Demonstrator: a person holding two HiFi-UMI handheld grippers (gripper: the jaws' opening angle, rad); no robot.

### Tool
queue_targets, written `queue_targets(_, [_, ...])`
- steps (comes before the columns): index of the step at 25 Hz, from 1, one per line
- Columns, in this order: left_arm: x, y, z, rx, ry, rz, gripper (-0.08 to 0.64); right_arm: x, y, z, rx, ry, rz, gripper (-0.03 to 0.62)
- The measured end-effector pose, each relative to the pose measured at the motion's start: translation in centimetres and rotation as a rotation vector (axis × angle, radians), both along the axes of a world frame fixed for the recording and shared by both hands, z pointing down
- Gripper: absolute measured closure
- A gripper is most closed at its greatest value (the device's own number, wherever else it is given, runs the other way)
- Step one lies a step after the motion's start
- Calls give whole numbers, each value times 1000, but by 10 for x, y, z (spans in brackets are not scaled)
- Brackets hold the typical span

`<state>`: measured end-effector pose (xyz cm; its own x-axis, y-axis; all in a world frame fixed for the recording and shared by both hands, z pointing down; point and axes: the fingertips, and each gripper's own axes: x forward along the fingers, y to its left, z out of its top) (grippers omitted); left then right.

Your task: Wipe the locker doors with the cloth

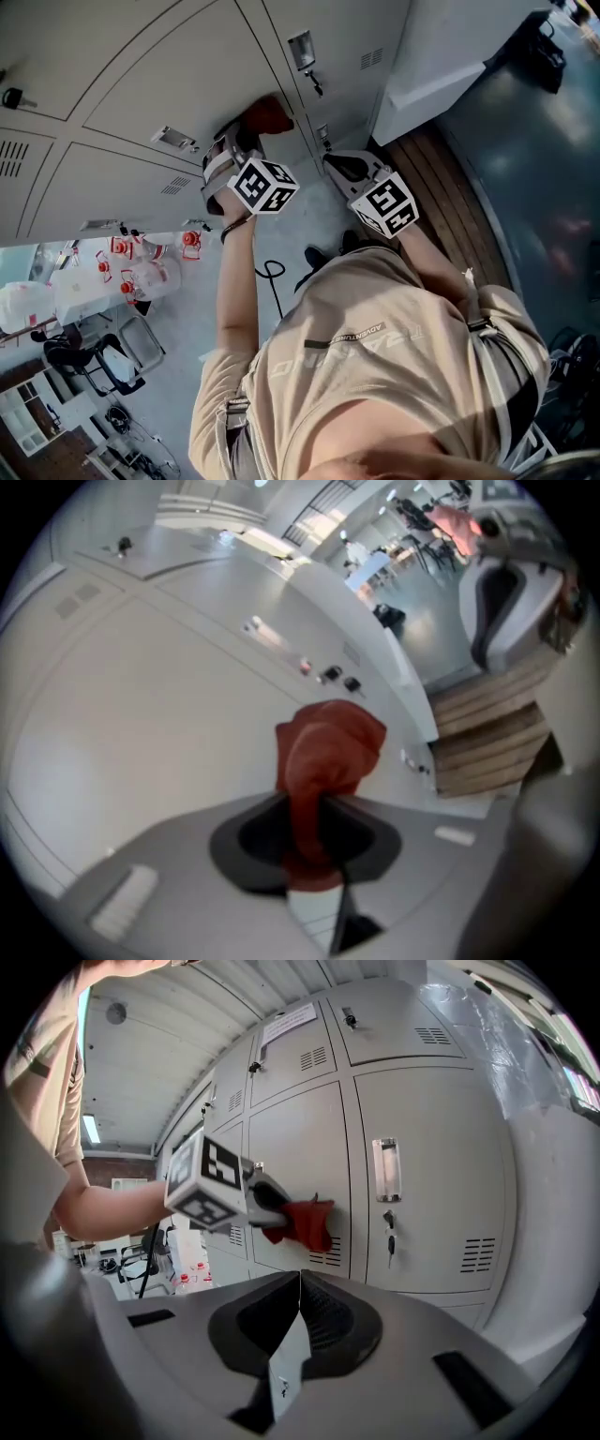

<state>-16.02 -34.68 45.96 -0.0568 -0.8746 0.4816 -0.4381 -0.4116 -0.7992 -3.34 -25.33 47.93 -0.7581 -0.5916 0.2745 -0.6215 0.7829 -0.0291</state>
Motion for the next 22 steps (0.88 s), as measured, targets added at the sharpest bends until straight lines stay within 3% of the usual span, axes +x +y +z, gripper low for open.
queue_targets(8, [34, 22, -199, 362, -34, 37, 479, -13, -11, -22, 40, 4, -117, 578])
queue_targets(11, [41, 17, -252, 485, -46, 29, 479, -12, -13, -23, 55, 1, -135, 577])
queue_targets(16, [45, -7, -283, 535, -83, 18, 479, -2, -11, -21, 54, 3, -138, 577])
queue_targets(22, [41, -33, -283, 535, -139, -25, 479, 21, -22, -12, 33, -3, -95, 578])
